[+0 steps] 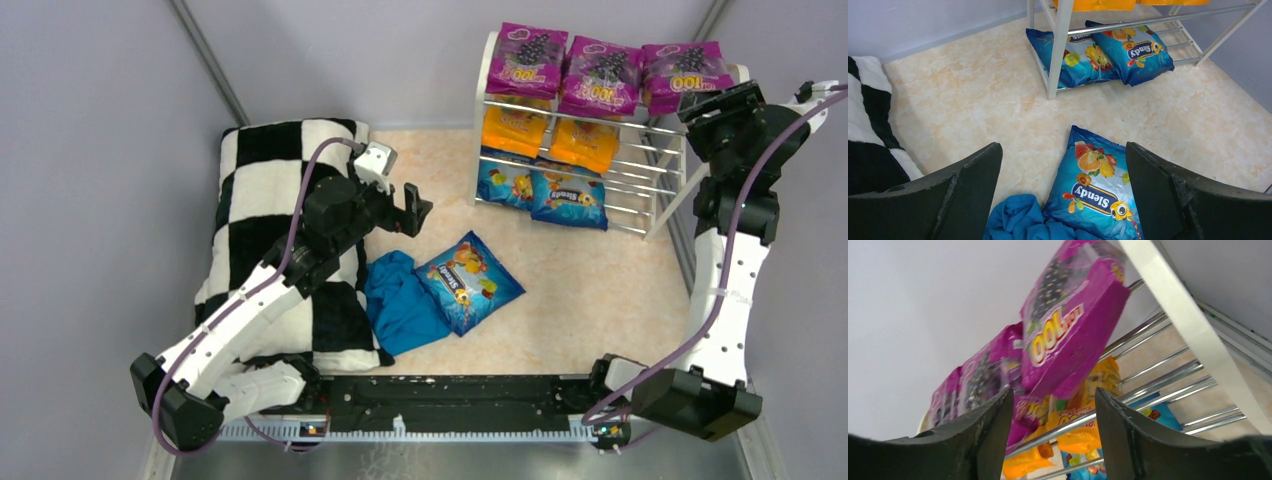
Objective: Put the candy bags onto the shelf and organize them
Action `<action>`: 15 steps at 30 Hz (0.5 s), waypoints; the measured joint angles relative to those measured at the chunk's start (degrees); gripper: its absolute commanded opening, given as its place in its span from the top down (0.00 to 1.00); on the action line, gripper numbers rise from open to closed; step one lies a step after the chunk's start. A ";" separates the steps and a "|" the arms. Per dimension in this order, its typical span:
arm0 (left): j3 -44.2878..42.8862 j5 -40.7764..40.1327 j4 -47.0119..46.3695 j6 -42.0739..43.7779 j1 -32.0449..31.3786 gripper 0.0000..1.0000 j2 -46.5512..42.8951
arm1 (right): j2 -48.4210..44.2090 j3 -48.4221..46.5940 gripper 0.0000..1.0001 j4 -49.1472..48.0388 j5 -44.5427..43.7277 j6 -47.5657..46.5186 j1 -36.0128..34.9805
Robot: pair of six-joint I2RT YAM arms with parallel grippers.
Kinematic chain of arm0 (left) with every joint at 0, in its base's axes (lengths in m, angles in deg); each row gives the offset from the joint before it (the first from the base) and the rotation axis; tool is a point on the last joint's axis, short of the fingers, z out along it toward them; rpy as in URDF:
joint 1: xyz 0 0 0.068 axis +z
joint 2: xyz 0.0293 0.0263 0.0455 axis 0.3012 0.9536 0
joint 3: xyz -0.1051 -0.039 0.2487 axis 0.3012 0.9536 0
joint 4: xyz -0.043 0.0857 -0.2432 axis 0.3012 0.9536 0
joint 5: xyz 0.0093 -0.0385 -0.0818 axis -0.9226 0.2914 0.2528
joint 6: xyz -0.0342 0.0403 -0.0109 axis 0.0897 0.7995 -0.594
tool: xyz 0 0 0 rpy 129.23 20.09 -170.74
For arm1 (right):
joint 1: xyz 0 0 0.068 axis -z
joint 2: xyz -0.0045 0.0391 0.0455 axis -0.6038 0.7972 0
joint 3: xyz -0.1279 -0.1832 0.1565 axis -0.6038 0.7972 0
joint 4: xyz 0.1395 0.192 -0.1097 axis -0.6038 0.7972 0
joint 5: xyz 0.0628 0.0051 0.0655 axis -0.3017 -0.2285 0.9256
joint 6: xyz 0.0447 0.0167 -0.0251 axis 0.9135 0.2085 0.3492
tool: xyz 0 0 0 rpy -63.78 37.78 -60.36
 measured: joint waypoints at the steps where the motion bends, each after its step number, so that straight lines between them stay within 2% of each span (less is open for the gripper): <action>1: 0.00 0.00 0.00 0.00 0.04 0.01 0.00 | -0.92 -0.09 0.29 0.63 0.59 -0.81 0.00; 6: 0.00 -0.02 0.02 0.00 0.35 0.01 0.00 | -6.78 0.39 0.23 4.20 4.31 -6.45 0.00; 10: 0.00 0.02 0.00 0.00 0.57 0.01 0.02 | -13.20 6.78 0.18 3.67 8.96 -10.25 -1.79; 13: 0.00 0.02 0.02 -0.13 0.79 0.01 0.09 | -15.76 12.57 0.18 4.22 11.89 -13.90 -8.41; 15: 0.00 0.02 0.00 -0.20 0.98 0.01 0.31 | -15.54 16.90 0.18 4.22 13.44 -16.22 -15.45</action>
